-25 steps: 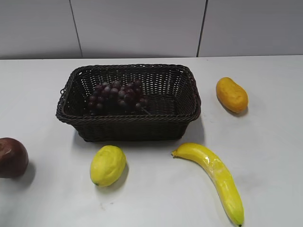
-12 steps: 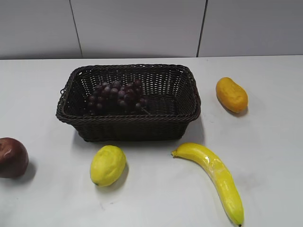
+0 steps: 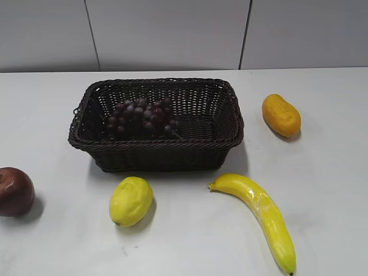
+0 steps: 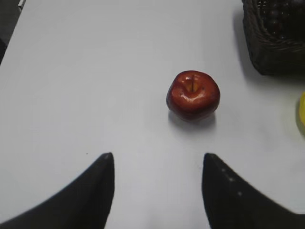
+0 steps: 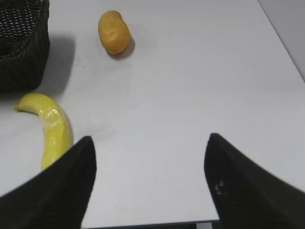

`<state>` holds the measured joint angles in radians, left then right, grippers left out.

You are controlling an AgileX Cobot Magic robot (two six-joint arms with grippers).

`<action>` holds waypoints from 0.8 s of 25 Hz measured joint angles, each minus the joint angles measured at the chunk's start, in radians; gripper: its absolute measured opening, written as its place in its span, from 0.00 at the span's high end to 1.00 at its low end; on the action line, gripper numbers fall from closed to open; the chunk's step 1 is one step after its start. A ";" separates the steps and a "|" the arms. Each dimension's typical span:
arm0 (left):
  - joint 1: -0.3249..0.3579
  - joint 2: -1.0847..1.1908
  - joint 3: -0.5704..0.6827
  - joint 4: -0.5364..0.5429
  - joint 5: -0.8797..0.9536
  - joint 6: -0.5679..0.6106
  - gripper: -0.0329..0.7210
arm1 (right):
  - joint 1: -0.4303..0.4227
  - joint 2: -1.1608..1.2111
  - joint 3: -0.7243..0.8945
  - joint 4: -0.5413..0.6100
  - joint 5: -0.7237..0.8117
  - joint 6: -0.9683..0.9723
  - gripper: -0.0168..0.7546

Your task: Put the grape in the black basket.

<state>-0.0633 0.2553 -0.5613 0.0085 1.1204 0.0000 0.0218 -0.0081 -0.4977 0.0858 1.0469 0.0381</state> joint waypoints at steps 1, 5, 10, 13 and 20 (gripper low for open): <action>0.000 -0.009 0.010 0.001 -0.002 0.011 0.22 | 0.000 0.000 0.000 0.000 0.000 0.000 0.28; 0.000 -0.015 0.056 -0.016 -0.020 0.024 0.20 | 0.000 0.000 0.000 0.000 0.000 0.000 0.28; 0.000 -0.015 0.060 -0.033 -0.035 0.025 0.17 | 0.000 0.000 0.000 0.000 0.000 0.000 0.28; 0.000 -0.015 0.060 -0.039 -0.035 0.025 0.18 | 0.000 0.000 0.000 0.000 0.000 0.000 0.28; 0.000 -0.015 0.060 -0.052 -0.035 0.025 0.18 | 0.000 0.000 0.000 0.000 0.000 0.000 0.28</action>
<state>-0.0633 0.2402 -0.5010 -0.0432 1.0851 0.0245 0.0218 -0.0081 -0.4977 0.0858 1.0469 0.0381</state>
